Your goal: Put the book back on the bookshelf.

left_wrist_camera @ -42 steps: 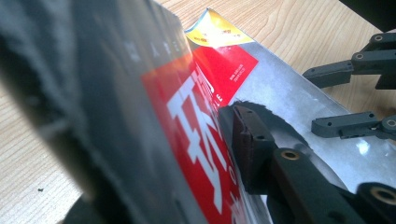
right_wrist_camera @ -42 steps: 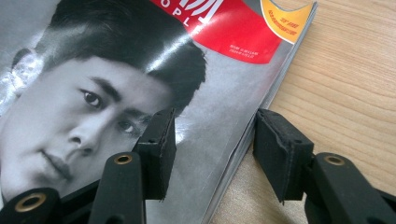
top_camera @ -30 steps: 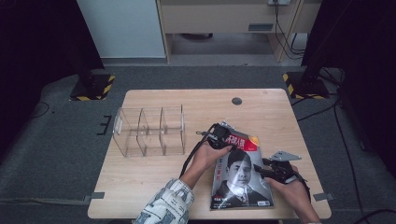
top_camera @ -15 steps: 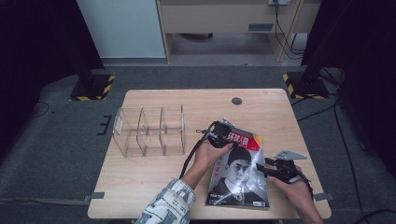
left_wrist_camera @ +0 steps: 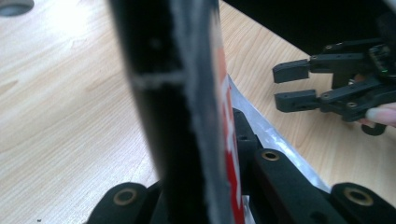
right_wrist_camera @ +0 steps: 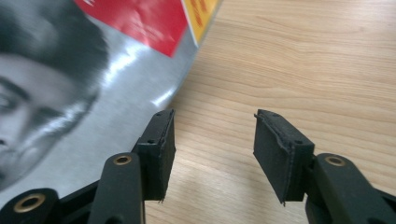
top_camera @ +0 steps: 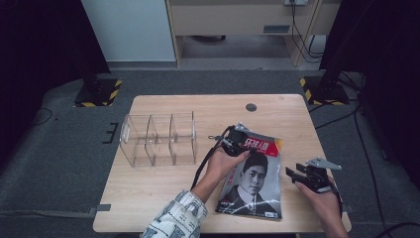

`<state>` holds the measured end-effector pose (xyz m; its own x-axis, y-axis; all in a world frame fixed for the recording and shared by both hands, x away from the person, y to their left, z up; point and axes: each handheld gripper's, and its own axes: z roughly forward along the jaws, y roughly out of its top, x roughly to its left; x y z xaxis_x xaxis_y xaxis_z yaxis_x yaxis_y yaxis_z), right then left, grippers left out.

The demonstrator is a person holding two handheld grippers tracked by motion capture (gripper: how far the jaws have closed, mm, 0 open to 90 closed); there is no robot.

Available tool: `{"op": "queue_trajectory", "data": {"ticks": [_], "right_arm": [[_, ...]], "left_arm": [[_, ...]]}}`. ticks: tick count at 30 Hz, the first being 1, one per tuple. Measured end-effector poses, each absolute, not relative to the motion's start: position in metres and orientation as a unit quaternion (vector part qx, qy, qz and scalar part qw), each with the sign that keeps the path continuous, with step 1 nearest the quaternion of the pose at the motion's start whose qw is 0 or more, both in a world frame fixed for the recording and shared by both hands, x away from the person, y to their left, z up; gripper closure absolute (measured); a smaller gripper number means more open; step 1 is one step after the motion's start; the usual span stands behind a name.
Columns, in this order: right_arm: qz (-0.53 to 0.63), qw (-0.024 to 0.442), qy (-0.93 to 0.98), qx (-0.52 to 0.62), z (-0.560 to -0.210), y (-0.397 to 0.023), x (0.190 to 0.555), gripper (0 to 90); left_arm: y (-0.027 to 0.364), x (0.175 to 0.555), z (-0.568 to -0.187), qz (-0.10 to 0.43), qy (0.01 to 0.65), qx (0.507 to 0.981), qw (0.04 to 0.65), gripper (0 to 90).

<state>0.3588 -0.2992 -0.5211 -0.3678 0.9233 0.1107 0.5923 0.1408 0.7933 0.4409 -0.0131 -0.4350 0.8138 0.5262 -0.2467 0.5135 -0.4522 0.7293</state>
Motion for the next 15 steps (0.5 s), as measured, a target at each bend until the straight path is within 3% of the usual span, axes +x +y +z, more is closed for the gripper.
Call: {"op": "queue_trajectory", "data": {"ticks": [9,15], "right_arm": [[0.361,0.216,0.72,0.552,-0.527,-0.299,0.361,27.2],[0.34,0.218,0.733,0.547,-0.532,-0.294,0.363,25.7]], "left_arm": [[-0.014,0.435,-0.411,0.02,0.29,0.847,0.445,86.5],[-0.012,0.431,-0.396,0.019,0.286,0.839,0.463,86.5]]}}
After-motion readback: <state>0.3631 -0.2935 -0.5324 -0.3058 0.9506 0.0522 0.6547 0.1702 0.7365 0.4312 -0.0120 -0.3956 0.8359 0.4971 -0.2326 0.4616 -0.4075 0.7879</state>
